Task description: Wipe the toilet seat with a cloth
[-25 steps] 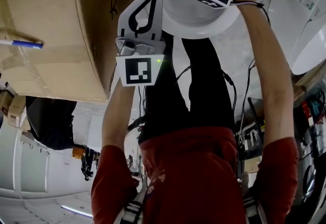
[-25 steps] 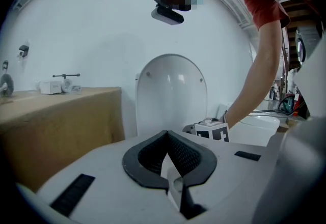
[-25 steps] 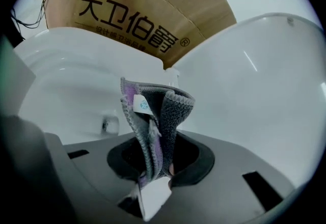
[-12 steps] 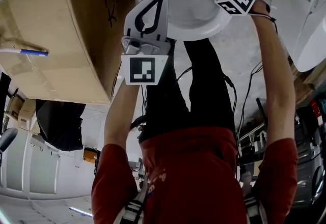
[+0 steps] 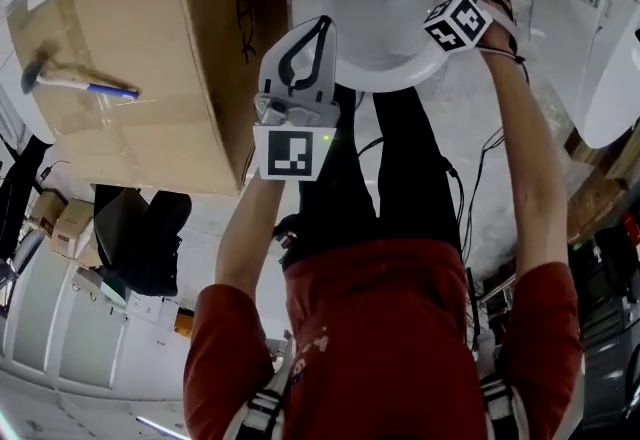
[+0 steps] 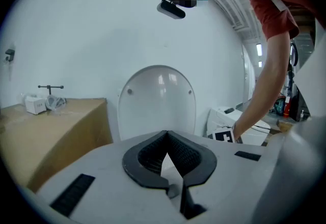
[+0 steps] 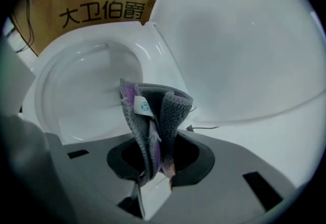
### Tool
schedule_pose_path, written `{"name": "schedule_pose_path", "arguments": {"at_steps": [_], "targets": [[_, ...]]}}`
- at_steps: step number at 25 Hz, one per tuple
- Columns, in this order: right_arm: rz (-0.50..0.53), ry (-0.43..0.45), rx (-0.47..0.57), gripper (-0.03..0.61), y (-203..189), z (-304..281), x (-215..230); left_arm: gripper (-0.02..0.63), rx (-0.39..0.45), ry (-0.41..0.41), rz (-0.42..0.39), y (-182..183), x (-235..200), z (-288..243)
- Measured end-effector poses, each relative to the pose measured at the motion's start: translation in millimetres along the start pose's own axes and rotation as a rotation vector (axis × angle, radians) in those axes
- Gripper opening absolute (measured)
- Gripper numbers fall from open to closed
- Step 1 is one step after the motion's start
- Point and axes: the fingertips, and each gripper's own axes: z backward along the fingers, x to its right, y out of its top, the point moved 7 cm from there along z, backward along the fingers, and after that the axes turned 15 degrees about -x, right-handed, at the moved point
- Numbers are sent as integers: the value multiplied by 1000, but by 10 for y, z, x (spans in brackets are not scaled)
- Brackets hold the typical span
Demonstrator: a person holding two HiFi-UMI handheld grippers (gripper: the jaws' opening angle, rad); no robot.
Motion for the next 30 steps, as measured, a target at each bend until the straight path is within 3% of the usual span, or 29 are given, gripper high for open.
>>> {"name": "schedule_pose_path", "arguments": {"at_steps": [7, 12, 18, 25, 30], "targets": [[-140, 209, -71, 81, -624, 694, -498, 14, 49, 43, 44, 451, 60, 427], [-315, 333, -75, 81, -991, 1413, -606, 14, 71, 43, 40, 856, 168, 783], [-590, 566, 4, 81, -1156, 2546, -432, 14, 99, 45, 18, 1339, 210, 1209], [-720, 567, 259, 81, -939, 3620, 62, 14, 158, 49, -3, 1964, 124, 1583], [-767, 479, 477, 81, -735, 4177, 692, 14, 234, 62, -23, 2452, 23, 1718]]}}
